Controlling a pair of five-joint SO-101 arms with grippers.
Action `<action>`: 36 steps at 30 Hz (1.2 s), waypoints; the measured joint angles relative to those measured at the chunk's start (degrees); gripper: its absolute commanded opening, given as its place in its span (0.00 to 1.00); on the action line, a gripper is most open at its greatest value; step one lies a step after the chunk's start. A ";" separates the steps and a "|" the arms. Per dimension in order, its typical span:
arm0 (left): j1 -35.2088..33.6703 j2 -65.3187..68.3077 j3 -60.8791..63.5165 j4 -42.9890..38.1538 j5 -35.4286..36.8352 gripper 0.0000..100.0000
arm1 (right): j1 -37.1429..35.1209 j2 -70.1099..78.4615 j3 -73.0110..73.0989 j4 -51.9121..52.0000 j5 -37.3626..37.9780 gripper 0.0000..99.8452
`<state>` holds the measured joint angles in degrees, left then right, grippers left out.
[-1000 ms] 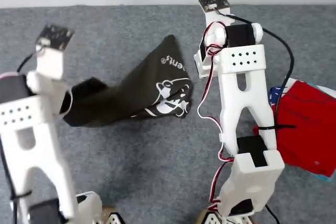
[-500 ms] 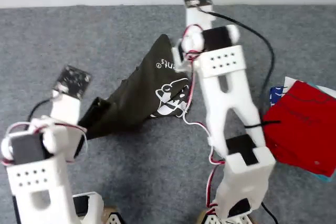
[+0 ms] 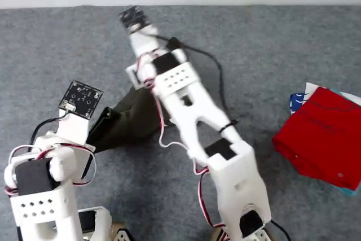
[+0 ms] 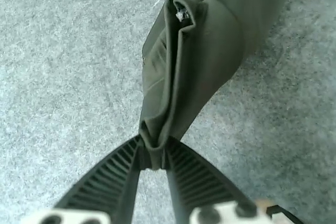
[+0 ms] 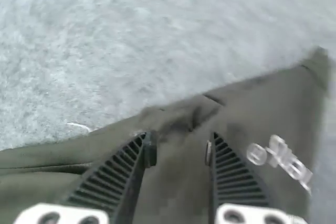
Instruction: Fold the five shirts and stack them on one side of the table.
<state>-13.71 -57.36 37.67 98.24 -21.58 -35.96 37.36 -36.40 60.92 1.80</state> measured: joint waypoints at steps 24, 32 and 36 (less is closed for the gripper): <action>0.18 -1.93 0.00 -1.32 0.00 0.01 | 19.16 -2.20 -0.09 39.47 12.40 0.17; 0.18 -2.02 -2.46 -2.81 0.00 0.01 | 30.51 -7.56 1.93 39.56 12.48 0.17; 0.18 -2.02 -2.55 -3.25 0.00 0.01 | 30.51 -11.43 2.99 39.56 12.40 0.17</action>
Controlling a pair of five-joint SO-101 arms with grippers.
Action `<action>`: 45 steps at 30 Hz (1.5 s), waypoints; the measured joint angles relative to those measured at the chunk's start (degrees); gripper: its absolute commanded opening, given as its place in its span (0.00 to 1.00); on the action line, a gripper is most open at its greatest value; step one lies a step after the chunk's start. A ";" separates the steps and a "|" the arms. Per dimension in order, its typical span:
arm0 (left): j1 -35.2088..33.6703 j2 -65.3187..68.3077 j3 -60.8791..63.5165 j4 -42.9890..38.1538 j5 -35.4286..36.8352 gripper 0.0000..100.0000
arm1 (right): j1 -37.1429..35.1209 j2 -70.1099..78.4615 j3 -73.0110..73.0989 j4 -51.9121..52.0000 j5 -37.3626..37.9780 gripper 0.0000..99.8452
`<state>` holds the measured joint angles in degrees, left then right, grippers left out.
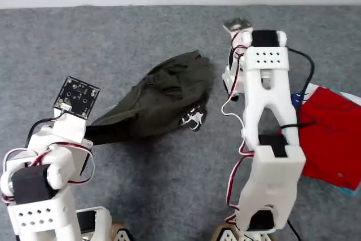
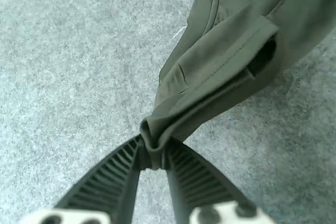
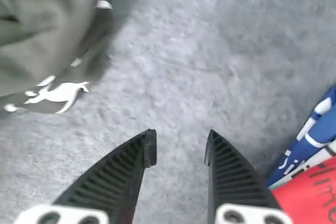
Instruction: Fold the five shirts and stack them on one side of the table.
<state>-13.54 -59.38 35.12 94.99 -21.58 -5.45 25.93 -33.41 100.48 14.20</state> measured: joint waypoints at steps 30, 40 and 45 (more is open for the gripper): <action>0.09 -0.18 -4.04 -1.05 0.00 0.01 | 0.44 15.30 -0.18 0.00 0.00 0.16; 0.00 -0.18 -6.15 -2.46 0.00 0.01 | 3.60 2.73 -0.18 0.00 -0.09 0.17; 0.00 -0.26 -6.51 -2.46 0.00 0.01 | -3.34 2.29 -1.67 0.00 -0.18 0.17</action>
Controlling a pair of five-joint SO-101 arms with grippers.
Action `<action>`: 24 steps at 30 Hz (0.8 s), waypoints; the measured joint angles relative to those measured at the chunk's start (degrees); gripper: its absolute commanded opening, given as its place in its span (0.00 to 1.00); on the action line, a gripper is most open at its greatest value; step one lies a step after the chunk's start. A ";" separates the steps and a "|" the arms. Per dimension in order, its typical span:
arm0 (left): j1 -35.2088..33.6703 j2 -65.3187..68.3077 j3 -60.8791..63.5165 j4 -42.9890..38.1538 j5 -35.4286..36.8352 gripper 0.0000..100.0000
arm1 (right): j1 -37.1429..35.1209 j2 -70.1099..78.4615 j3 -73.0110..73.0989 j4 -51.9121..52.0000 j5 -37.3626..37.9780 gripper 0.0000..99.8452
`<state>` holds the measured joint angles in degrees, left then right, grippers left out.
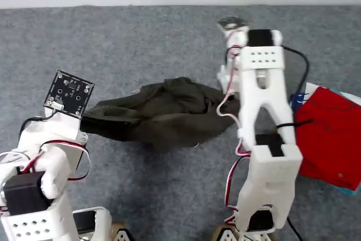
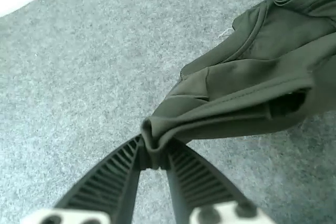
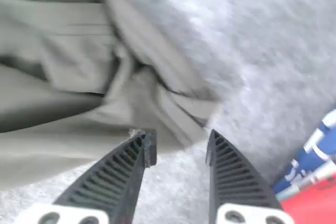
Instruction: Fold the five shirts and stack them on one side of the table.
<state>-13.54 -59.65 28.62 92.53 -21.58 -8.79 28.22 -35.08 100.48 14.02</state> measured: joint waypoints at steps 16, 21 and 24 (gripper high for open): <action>7.74 -13.27 7.47 0.18 0.00 0.01 | -5.71 6.51 -0.09 0.00 -10.02 0.37; 7.91 -14.24 8.00 0.18 0.00 0.01 | -8.44 8.18 -0.09 0.00 -10.20 0.37; 8.00 -14.24 8.00 0.18 0.00 0.01 | -8.88 11.43 -0.09 0.00 -10.20 0.36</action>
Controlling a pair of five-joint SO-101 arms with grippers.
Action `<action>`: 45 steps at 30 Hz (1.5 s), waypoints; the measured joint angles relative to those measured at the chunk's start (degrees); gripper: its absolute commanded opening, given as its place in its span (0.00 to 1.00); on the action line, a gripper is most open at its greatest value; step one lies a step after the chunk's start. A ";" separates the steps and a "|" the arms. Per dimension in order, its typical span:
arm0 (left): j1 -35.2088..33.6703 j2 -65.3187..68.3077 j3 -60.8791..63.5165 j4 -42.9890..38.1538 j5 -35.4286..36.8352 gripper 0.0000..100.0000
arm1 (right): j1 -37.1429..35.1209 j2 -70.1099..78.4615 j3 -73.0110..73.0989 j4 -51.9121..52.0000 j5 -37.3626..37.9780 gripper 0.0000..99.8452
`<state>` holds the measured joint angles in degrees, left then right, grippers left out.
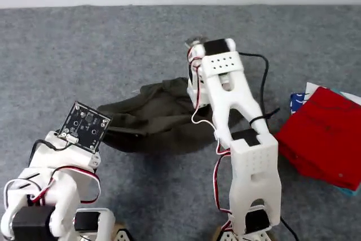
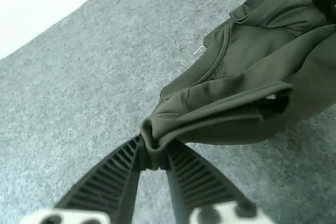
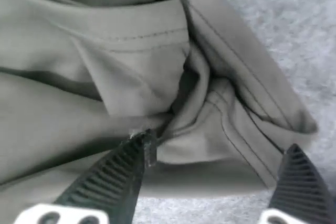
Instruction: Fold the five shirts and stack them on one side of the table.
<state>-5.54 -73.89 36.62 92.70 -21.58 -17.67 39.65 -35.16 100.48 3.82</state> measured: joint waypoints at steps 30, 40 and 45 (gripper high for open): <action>0.00 0.00 0.00 0.00 0.00 0.01 | 10.02 -9.67 0.00 0.00 8.26 0.06; 0.00 0.00 1.05 0.00 0.00 0.01 | 4.48 -7.47 0.00 0.00 8.53 0.13; 0.00 0.00 3.08 0.00 0.00 0.01 | 2.64 -2.90 0.00 0.00 5.89 0.13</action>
<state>-5.54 -73.89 39.69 92.70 -21.58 -15.03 36.75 -35.16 100.48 9.71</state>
